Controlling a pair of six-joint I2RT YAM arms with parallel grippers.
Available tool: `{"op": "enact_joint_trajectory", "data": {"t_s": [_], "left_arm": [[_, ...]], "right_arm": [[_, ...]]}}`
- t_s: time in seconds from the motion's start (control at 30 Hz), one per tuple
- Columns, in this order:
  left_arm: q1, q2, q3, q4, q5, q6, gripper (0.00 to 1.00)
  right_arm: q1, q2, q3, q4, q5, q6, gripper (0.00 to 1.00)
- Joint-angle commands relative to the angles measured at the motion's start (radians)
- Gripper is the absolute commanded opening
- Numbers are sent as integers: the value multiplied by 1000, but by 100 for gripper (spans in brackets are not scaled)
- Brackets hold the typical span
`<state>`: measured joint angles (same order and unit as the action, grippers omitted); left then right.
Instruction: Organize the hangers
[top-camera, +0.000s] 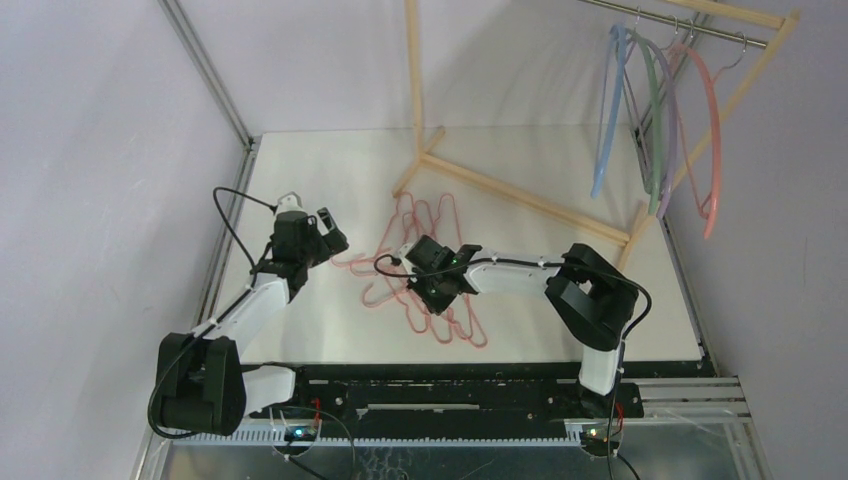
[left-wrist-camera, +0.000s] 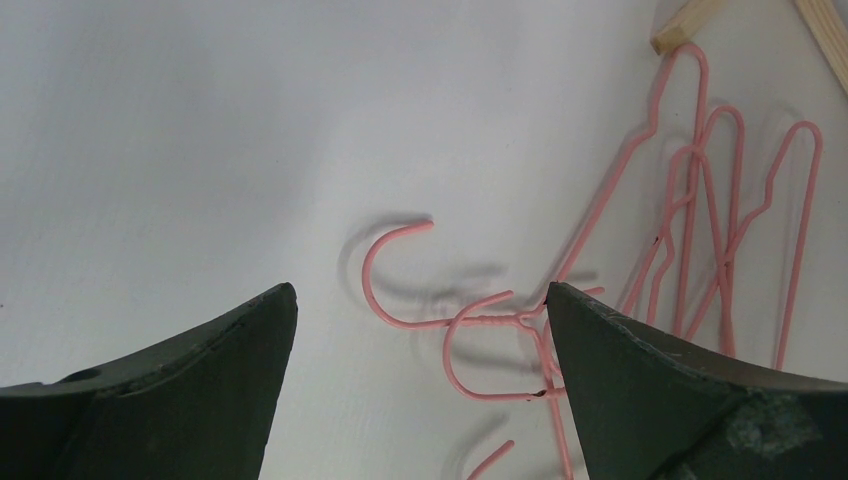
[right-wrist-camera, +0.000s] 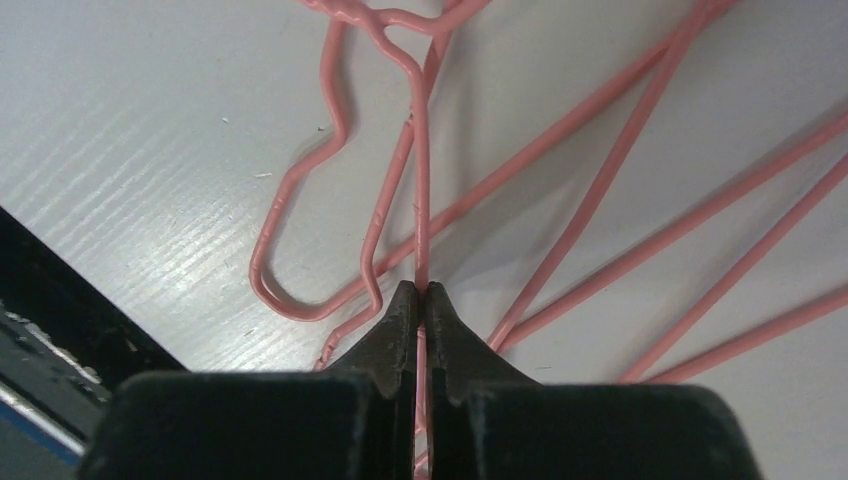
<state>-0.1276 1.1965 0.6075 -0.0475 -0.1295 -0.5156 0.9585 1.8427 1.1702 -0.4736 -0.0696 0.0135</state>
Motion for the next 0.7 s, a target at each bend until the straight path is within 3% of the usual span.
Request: {"op": "enact_joint_trajectory", "data": {"t_s": [0.0,0.3,0.67], "left_arm": [[15,-38,28,-1,-25,13,100],[37,-102,50,-44,-38,27,100],[40,-155,47,-70,-50,20,100]], "right_arm": [[-42,-46,31,26,-97,47,0],[-136,-183,70,4,-215,97,0],[-178,-308,288,-87,-196,163,0]]}}
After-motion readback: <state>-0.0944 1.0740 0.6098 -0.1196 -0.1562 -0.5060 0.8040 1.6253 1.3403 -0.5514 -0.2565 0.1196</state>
